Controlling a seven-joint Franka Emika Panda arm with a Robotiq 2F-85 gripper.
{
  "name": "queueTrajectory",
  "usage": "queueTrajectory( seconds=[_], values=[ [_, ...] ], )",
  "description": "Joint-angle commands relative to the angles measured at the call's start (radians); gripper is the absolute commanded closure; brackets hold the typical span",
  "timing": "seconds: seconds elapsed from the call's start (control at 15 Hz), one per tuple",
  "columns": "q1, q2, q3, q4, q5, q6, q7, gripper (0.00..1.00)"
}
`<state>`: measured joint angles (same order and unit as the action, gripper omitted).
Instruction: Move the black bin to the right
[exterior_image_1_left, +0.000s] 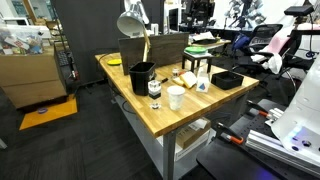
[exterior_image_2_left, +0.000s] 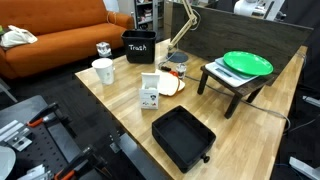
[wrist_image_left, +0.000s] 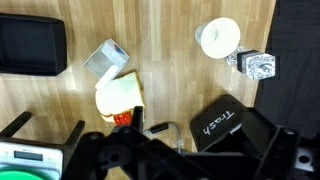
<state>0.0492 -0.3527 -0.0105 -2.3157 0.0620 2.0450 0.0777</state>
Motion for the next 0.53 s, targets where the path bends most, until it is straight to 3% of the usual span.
queueTrajectory(
  seconds=[0.0,0.47],
  values=[
    [-0.014,0.0,0.012,0.002,0.005,-0.003,-0.004,0.0],
    [-0.006,0.157,0.039,0.118,-0.019,-0.015,0.008,0.0]
  ],
)
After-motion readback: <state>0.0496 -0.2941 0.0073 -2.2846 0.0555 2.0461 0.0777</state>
